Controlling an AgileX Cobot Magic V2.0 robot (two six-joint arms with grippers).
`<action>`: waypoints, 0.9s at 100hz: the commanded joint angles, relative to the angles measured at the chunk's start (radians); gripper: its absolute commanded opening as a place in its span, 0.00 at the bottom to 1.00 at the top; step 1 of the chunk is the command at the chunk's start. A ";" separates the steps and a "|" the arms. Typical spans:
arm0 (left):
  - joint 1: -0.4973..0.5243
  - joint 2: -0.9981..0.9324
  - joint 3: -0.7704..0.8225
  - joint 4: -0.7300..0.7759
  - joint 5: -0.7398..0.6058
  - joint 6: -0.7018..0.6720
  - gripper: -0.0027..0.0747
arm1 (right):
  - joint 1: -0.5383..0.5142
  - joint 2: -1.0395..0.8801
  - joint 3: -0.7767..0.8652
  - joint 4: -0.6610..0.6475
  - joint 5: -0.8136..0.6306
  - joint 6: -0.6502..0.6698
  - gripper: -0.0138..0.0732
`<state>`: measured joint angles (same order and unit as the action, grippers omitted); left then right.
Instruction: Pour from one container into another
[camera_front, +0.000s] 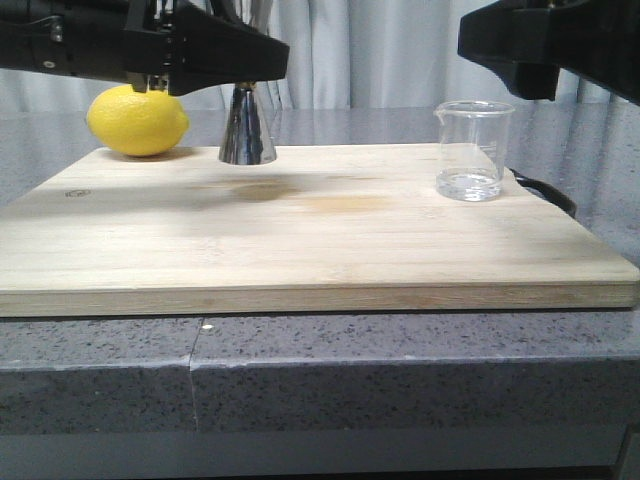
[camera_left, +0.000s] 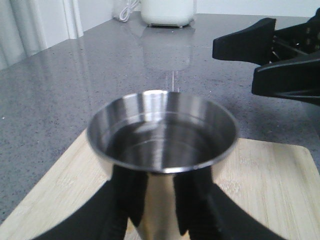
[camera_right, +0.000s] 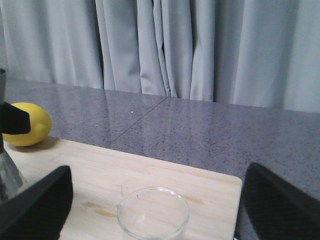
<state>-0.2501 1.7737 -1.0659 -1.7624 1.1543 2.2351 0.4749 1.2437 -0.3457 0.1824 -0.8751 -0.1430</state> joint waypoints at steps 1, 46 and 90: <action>-0.010 -0.035 -0.033 -0.079 0.085 0.014 0.28 | 0.000 -0.027 -0.018 -0.017 -0.078 0.000 0.88; -0.010 0.033 -0.035 -0.079 0.125 0.039 0.28 | 0.000 -0.027 -0.018 -0.019 -0.092 0.000 0.88; -0.010 0.033 -0.035 -0.079 0.125 0.039 0.33 | 0.000 -0.027 -0.018 -0.019 -0.074 0.000 0.88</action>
<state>-0.2523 1.8524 -1.0717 -1.7637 1.1541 2.2702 0.4749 1.2437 -0.3441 0.1807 -0.8829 -0.1430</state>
